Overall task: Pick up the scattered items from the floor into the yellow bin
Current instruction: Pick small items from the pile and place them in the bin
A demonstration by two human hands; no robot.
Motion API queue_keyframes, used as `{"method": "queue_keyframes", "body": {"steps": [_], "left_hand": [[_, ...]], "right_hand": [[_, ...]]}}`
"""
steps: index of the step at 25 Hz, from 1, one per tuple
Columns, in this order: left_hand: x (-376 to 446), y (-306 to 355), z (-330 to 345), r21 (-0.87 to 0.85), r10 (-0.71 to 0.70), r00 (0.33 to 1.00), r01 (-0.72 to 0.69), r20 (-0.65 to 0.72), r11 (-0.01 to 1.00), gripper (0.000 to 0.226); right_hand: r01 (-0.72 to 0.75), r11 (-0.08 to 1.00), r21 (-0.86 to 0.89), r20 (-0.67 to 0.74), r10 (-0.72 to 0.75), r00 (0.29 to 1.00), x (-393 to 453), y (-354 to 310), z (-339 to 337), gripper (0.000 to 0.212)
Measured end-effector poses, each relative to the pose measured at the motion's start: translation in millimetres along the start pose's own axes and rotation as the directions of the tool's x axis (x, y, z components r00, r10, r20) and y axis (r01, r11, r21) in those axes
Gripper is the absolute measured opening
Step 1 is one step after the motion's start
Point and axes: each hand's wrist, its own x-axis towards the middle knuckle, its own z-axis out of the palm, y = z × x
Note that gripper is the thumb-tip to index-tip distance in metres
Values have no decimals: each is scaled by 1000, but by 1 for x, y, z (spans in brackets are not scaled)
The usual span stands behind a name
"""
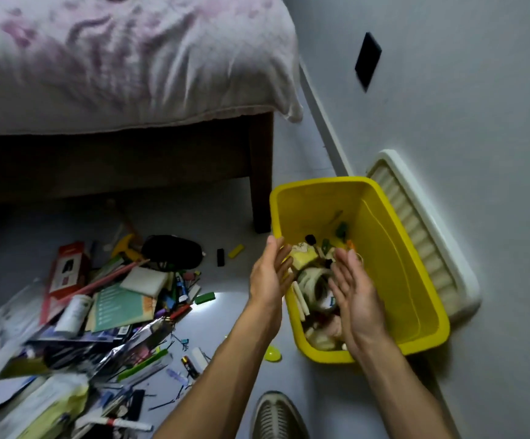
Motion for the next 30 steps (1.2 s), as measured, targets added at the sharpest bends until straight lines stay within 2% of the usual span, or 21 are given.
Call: {"method": "queue_keyframes", "body": {"steps": [3, 7, 11, 13, 15, 17, 19, 21, 23, 24, 26, 28, 30], "left_hand": [[-8, 7, -40, -33, 46, 994, -49, -98, 998, 50], [-7, 14, -116, -40, 85, 967, -97, -241, 995, 47], [8, 16, -191, -70, 63, 915, -98, -398, 993, 33], [16, 15, -233, -71, 59, 873, -107, -484, 992, 24], [20, 13, -272, -12, 61, 825, -82, -563, 997, 19], [18, 8, -301, 49, 55, 795, -32, -604, 998, 17], [22, 1, -337, 136, 63, 767, 33, -638, 990, 19], [25, -4, -362, 172, 46, 727, 101, -686, 980, 22], [32, -8, -376, 64, -51, 678, 144, -733, 988, 25], [35, -9, -380, -21, -115, 661, 148, -742, 989, 27], [43, -10, -384, -188, -223, 650, 124, -727, 974, 27], [49, -9, -384, -235, -249, 662, 112, -707, 965, 20], [54, -10, -381, -217, -230, 680, 106, -696, 970, 17]], "right_hand": [[-2, 998, -67, 145, 12, 989, -16, 18, 46, 55], [4, 973, -231, 317, 71, 946, -33, 59, 120, 30], [-60, 929, -364, 390, 210, 896, -21, 107, 174, 13], [-26, 878, -479, 419, 254, 872, -9, 138, 199, 10], [120, 753, -647, 454, 254, 854, 5, 168, 221, 21], [359, 529, -769, 521, 195, 831, 19, 191, 240, 46], [530, 327, -783, 593, 133, 794, 37, 218, 271, 66], [536, 263, -802, 580, 134, 803, 53, 236, 294, 74], [484, 197, -852, 518, 195, 833, 68, 249, 301, 76], [448, 190, -874, 484, 236, 843, 72, 254, 299, 77], [313, 298, -902, 404, 324, 855, 71, 260, 290, 73], [181, 424, -887, 363, 398, 843, 62, 264, 281, 67], [101, 553, -827, 364, 390, 846, 51, 265, 275, 60]]}}
